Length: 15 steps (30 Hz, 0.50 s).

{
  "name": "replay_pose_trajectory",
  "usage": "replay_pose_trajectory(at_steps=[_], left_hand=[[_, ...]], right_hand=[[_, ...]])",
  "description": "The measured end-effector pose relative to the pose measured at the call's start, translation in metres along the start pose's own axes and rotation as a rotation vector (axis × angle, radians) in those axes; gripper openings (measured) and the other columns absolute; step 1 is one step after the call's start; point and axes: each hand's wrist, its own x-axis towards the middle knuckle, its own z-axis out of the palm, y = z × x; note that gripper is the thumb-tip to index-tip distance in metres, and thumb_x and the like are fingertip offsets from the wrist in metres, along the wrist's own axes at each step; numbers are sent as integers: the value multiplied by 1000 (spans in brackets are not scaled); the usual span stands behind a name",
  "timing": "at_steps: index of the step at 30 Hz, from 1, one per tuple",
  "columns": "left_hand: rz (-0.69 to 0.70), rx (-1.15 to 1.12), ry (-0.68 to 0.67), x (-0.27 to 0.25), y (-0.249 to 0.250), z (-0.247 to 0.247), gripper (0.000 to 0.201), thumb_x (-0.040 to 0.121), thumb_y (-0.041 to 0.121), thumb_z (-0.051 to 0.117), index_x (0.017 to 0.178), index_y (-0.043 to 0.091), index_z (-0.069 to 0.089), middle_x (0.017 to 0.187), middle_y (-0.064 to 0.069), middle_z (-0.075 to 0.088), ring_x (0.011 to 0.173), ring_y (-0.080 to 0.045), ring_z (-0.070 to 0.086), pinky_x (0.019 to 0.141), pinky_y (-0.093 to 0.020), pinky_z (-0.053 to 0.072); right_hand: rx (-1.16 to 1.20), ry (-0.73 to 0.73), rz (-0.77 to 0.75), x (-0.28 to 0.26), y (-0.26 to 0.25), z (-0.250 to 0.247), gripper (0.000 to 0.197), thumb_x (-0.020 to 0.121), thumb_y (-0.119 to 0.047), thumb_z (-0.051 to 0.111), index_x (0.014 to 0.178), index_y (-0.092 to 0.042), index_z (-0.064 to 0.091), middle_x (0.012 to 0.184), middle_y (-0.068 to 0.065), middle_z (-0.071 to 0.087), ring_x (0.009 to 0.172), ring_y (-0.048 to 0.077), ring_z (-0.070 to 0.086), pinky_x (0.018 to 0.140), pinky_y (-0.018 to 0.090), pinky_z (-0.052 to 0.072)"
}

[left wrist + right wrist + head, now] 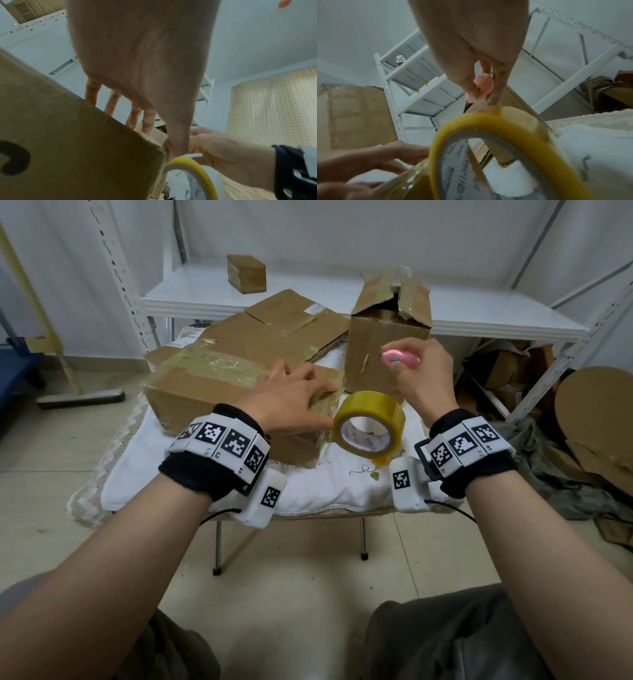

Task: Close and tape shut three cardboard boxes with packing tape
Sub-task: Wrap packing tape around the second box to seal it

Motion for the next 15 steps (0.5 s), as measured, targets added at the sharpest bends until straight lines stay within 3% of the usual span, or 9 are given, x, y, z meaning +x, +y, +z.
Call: replay_pose_trajectory(at_steps=[1, 3, 5, 7, 10, 12, 15], left_hand=[[0, 1, 1, 0, 0, 0, 70, 85, 65, 56, 149, 44, 35, 135, 5, 40, 126, -27, 30, 104, -46, 33], [0, 4, 5, 1, 0, 1, 69, 86, 64, 56, 148, 43, 35, 134, 4, 40, 127, -27, 30, 104, -46, 32], [2, 11, 12, 1, 1, 1, 68, 86, 64, 56, 148, 43, 36, 134, 4, 40, 127, -27, 30, 104, -47, 33], [0, 25, 9, 1, 1, 2, 66, 88, 65, 53, 148, 43, 36, 135, 4, 40, 128, -27, 31, 105, -48, 33], [-12, 25, 7, 0, 3, 0, 55, 95, 64, 38, 145, 41, 41, 137, 2, 40, 130, -30, 31, 109, -52, 32], [-34, -17, 28, 1, 6, 0, 45, 101, 55, 29, 138, 38, 47, 134, 0, 41, 130, -31, 31, 109, -54, 31], [-66, -48, 102, 7, 13, 4, 39, 103, 49, 26, 127, 31, 51, 130, -1, 44, 129, -33, 32, 108, -56, 30]], right_hand=[[-88, 16, 22, 1, 4, -1, 19, 95, -15, 67, 106, -27, 76, 121, 7, 65, 114, 22, 62, 96, 43, 56], [-216, -87, 130, 0, 12, 0, 20, 95, -15, 67, 110, -27, 72, 123, 6, 67, 116, 24, 61, 102, 42, 52], [-278, -208, 245, -2, 17, 2, 13, 93, -13, 67, 97, -25, 69, 120, 7, 67, 111, 27, 62, 98, 45, 55], [-311, -254, 292, -2, 21, 2, 21, 92, -8, 66, 82, -26, 64, 114, 10, 67, 104, 28, 65, 89, 47, 59], [-322, -343, 331, -2, 21, -1, 21, 91, 0, 62, 82, -20, 65, 109, 11, 66, 85, 22, 66, 75, 36, 58], [-322, -382, 319, -4, 20, -5, 19, 95, -2, 58, 87, -17, 66, 104, 7, 63, 75, 13, 59, 76, 31, 50], [-209, -344, 271, -8, 15, -6, 22, 100, -15, 58, 81, -21, 68, 97, -1, 64, 95, 15, 58, 86, 28, 43]])
